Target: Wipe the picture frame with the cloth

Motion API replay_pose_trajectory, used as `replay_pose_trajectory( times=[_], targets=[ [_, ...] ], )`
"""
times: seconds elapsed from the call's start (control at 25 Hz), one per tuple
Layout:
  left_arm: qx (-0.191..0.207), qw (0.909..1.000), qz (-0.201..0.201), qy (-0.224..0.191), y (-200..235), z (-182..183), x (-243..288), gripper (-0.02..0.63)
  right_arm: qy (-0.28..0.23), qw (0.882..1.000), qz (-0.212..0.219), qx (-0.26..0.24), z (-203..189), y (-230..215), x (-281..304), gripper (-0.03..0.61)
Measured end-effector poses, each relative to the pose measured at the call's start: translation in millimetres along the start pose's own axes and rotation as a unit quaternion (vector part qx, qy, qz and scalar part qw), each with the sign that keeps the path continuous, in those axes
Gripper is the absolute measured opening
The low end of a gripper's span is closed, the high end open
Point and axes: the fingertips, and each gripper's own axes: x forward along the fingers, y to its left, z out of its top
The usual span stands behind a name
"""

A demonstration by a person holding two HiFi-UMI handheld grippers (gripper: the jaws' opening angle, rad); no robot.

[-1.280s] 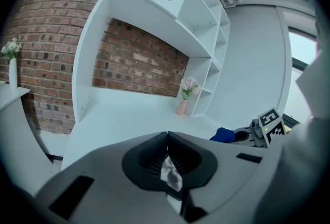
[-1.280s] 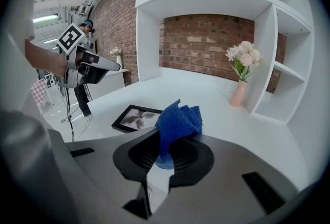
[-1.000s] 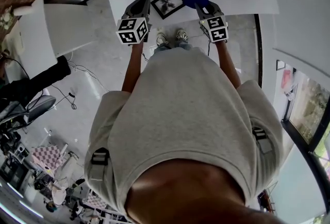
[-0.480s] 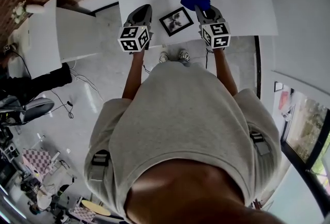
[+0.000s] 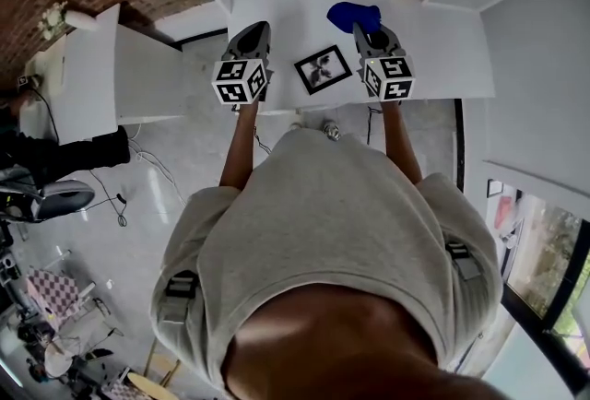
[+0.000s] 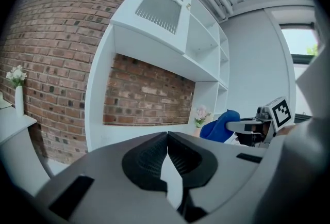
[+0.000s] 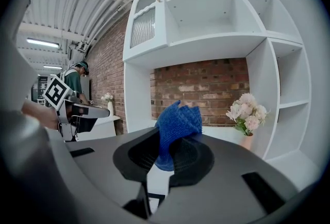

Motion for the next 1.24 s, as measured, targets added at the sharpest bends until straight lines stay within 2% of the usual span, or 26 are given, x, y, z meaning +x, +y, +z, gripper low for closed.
replay_pose_trajectory(
  times=[0.56,1.24],
  targets=[
    [0.0,0.9995,0.019,-0.024,17,24,2,0.017,-0.022,1.0,-0.009,-0.001,22,-13,11,0.055],
    [-0.009,0.9996,0.022,-0.018,16,16,6,0.017,-0.008,1.0,-0.011,0.001,10,-19,13,0.055]
  ],
)
